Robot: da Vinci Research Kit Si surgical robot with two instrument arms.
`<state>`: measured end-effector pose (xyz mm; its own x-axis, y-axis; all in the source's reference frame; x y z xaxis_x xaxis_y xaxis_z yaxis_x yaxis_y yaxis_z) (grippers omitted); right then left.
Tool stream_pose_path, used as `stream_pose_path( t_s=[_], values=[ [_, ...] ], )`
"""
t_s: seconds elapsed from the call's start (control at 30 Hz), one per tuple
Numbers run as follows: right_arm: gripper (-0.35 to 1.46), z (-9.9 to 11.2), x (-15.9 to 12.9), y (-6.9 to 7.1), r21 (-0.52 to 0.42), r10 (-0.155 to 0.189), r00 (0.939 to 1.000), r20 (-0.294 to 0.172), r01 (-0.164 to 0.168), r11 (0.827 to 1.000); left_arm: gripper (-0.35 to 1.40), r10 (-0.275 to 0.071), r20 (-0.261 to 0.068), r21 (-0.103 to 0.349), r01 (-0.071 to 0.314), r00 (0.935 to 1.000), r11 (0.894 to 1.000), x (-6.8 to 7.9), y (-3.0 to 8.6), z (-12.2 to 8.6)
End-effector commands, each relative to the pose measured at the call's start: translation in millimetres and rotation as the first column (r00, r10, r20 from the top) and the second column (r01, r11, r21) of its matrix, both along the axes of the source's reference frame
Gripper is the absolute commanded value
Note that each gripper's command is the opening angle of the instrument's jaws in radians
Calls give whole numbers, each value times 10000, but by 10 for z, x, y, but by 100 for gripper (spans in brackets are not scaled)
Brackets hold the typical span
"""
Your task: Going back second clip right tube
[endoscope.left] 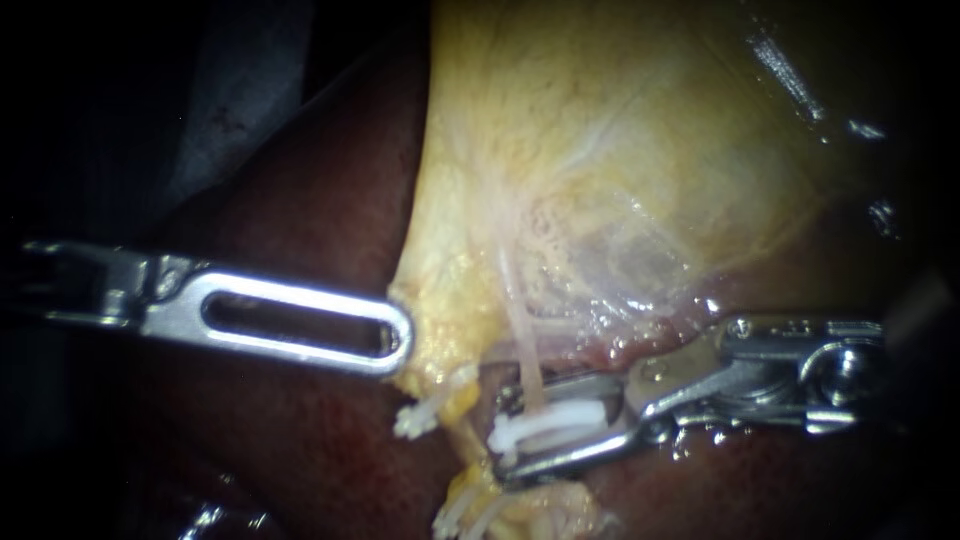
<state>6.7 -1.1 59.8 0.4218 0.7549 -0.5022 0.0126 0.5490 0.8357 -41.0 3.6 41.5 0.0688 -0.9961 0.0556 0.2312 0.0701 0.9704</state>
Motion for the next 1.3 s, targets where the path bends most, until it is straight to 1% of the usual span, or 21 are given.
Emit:
stream_pose_path(
  t_s=[0.03,0.13,0.2,0.47,0.53,0.73,0.77,0.87,0.93,1.03,1.2,1.3],
  values=[
    [49,-4,-4,4,-136,33,10000,-30,-34,9999,-35,0,-2,0,0,10000,10000,0,0,0],
    [50,-12,-13,15,-250,91,9999,-57,-93,9996,-35,0,-2,0,0,10000,10000,0,0,0],
    [51,-17,-19,21,-409,188,9998,-66,-190,9990,-35,0,-2,0,0,10000,10000,0,0,0],
    [54,-38,-46,39,-793,370,9993,-115,-378,9961,-35,1,-1,0,-1,10000,10000,0,0,0],
    [55,-44,-51,44,-1006,431,9990,-138,-443,9939,-35,2,-1,0,-2,10000,10000,1,0,0],
    [58,-64,-62,67,-1625,596,9980,-194,-619,9848,-35,2,-1,0,-2,10000,10000,1,0,0],
    [59,-68,-65,71,-1824,626,9978,-214,-654,9810,-35,2,-1,0,-2,10000,10000,1,0,0],
    [60,-76,-72,79,-2057,735,9971,-196,-760,9757,-35,2,-1,0,-2,10000,10000,1,0,0],
    [60,-82,-78,83,-2232,786,9967,-192,-809,9714,-35,2,0,0,-2,10000,10000,1,0,0],
    [60,-85,-83,86,-2378,860,9962,-169,-875,9674,-35,4,0,0,-4,10000,10000,1,0,1],
    [60,-86,-84,87,-2375,904,9958,-143,-912,9671,-35,3,-5,-11,-3,10000,10000,1,1,3],
    [60,-86,-84,86,-2377,906,9958,-142,-913,9670,-35,-3,-19,-35,3,10000,10000,-1,0,9]
  ],
)
